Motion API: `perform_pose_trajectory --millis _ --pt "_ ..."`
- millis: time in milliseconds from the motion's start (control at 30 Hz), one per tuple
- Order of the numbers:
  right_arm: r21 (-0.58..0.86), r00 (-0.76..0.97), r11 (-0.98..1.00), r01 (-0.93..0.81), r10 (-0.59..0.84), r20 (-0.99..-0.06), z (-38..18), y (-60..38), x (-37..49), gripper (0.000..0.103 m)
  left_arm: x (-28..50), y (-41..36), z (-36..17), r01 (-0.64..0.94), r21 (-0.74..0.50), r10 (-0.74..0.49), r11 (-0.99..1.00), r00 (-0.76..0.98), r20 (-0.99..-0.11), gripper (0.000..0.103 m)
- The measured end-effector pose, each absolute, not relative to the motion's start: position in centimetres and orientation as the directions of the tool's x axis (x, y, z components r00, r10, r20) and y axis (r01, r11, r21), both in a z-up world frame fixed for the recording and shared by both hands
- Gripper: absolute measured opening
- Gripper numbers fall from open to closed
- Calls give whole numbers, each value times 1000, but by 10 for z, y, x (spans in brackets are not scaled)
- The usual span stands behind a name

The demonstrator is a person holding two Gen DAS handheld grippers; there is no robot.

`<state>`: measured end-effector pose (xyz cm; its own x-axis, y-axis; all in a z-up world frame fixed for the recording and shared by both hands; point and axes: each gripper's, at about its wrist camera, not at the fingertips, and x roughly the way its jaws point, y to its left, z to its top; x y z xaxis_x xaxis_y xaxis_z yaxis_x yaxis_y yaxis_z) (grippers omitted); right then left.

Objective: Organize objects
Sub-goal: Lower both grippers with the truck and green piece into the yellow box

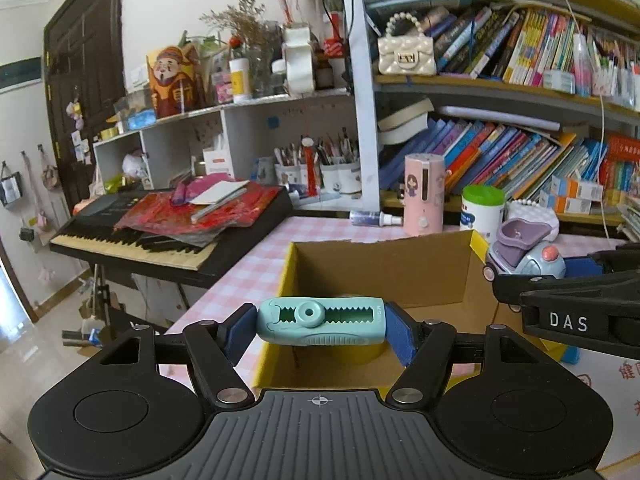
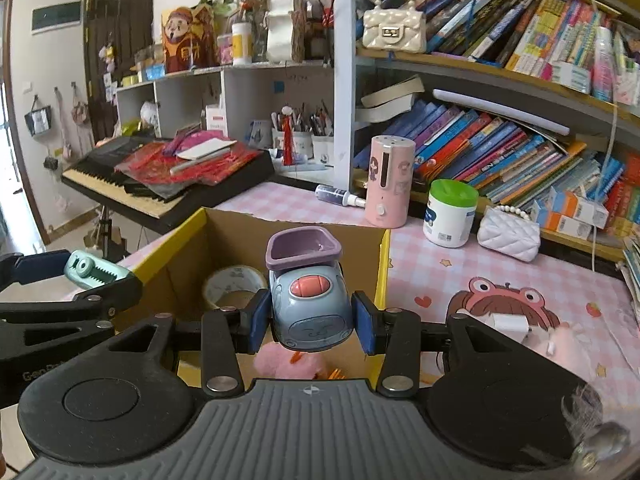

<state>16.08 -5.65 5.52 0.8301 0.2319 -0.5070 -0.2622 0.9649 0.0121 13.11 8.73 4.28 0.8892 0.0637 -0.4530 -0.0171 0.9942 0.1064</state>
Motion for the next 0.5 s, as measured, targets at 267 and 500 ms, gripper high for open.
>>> perform_pose_trajectory --millis 267,500 --pt "-43 800 945 -326 251 -545 46 -58 210 41 164 67 27 -10 148 83 989 864 -497 69" --pt "-75 750 910 -408 287 -596 36 -50 245 41 187 53 13 0 196 109 981 831 -546 69"
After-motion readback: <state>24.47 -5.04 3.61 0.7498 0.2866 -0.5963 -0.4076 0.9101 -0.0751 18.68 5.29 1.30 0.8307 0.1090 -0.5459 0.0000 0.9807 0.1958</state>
